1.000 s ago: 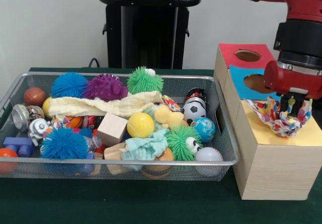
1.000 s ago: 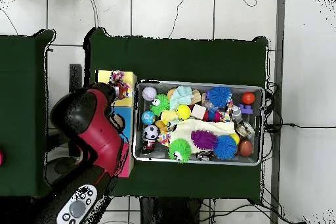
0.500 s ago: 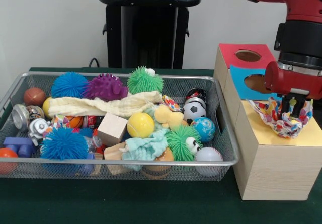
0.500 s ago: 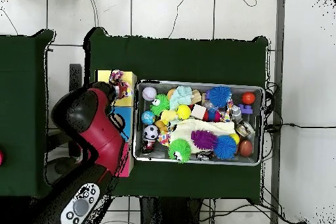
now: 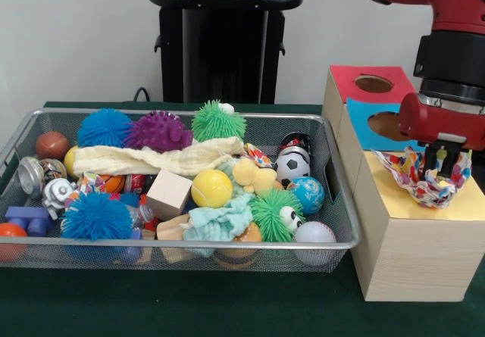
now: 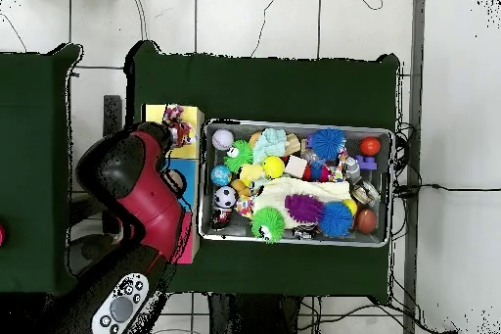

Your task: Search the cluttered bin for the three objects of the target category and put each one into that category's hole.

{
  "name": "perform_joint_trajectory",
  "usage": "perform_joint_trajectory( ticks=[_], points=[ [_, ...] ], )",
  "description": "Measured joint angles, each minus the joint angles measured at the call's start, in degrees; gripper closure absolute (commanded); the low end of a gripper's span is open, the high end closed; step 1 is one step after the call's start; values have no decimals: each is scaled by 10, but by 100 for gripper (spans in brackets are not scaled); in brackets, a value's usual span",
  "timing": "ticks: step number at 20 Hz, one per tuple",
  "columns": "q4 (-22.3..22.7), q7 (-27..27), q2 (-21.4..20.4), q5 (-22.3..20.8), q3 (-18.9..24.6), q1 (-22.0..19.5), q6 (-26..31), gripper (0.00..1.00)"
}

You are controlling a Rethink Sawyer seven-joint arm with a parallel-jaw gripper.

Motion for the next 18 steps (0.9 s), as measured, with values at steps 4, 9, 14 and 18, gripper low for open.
perform_joint_trajectory(
  ticks=[4,9,14,18],
  points=[
    [1,0,-2,0,4,0,-8,100],
    [1,0,-4,-21,4,-1,-12,100],
    [-3,3,-7,-68,3,-7,-14,100],
    [-9,20,-6,-108,-3,-10,-14,100]
  ],
)
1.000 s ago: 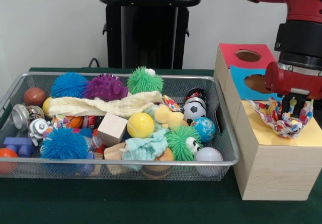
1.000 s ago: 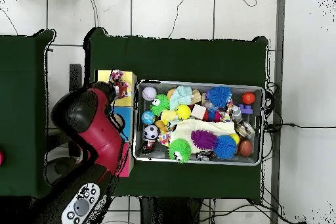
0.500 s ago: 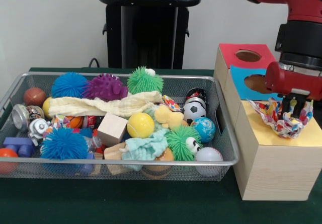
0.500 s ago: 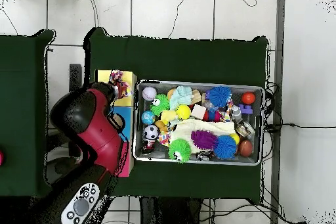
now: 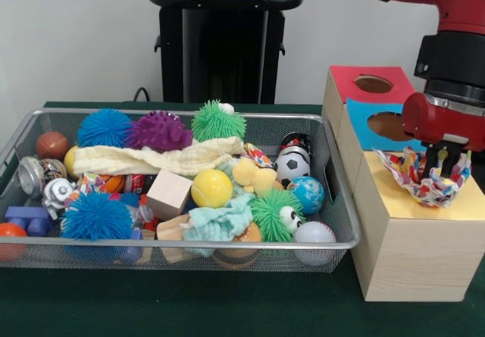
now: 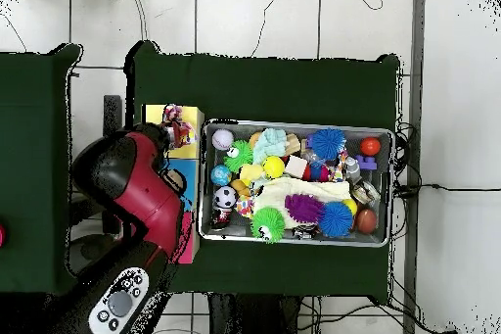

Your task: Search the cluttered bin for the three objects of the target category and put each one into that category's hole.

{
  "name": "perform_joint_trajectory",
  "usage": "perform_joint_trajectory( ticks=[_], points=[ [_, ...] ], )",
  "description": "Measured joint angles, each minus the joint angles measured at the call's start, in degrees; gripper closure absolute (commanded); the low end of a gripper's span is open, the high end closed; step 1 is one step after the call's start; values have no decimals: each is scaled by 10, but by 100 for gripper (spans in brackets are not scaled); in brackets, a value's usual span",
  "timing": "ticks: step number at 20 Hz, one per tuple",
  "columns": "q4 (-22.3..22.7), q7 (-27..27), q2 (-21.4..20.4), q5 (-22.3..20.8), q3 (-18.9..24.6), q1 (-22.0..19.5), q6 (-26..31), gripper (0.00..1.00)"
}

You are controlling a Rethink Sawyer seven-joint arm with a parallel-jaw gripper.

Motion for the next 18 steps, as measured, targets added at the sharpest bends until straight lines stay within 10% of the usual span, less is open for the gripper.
perform_joint_trajectory(
  ticks=[18],
  points=[
    [-20,126,7,-107,-20,-4,0,100]
  ],
)
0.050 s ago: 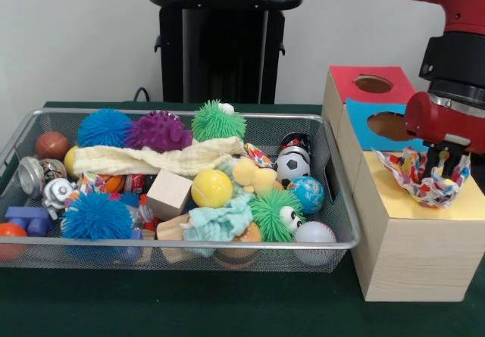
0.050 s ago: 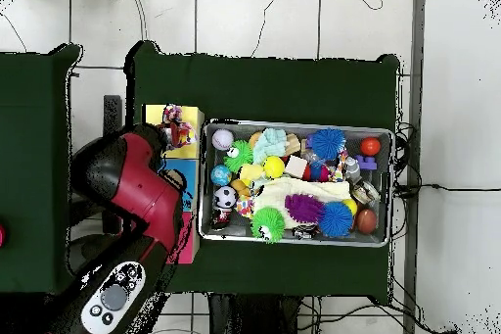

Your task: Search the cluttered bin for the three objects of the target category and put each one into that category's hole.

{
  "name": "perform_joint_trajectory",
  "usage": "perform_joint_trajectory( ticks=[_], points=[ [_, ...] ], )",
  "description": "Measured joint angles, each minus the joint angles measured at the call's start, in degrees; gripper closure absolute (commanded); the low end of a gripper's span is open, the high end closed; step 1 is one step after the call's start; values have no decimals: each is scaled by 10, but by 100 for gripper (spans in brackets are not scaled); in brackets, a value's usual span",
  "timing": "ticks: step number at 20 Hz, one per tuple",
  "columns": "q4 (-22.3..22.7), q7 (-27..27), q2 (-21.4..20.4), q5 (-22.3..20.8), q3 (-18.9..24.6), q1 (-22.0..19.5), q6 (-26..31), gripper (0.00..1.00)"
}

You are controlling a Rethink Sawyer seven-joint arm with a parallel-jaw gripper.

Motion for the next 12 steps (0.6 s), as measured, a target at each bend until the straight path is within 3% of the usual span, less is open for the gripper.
perform_joint_trajectory(
  ticks=[12],
  points=[
    [-4,1,-3,-30,0,-4,0,100]
  ],
)
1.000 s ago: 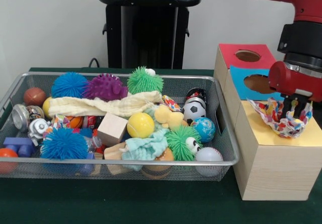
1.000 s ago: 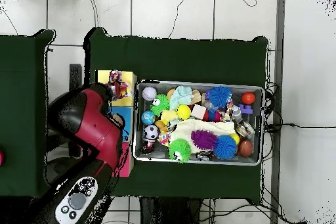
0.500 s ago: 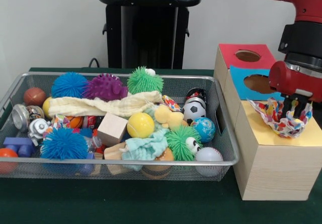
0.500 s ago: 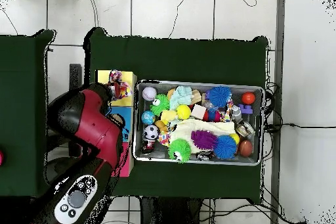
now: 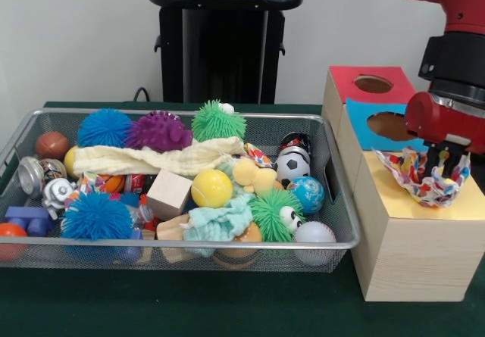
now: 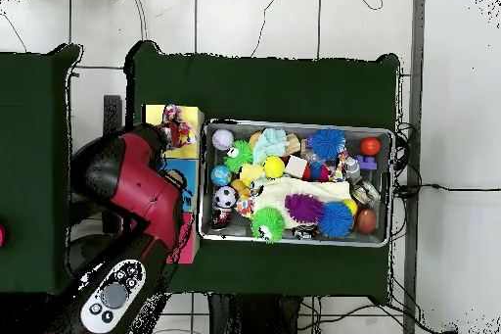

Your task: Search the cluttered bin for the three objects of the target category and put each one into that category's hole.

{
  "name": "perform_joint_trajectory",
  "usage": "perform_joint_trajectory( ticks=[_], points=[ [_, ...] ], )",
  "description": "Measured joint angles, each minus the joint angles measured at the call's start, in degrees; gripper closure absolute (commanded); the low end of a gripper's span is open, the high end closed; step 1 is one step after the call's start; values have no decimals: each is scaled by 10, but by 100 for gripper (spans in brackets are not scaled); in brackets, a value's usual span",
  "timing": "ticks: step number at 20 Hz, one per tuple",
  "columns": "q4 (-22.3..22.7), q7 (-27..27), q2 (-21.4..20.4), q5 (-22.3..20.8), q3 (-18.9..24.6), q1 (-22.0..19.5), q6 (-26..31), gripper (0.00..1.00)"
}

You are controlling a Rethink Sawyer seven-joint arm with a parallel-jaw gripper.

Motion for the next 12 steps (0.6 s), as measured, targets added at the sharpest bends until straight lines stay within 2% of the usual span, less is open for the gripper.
perform_joint_trajectory(
  ticks=[12],
  points=[
    [3,0,-23,-37,26,-22,1,100]
  ],
)
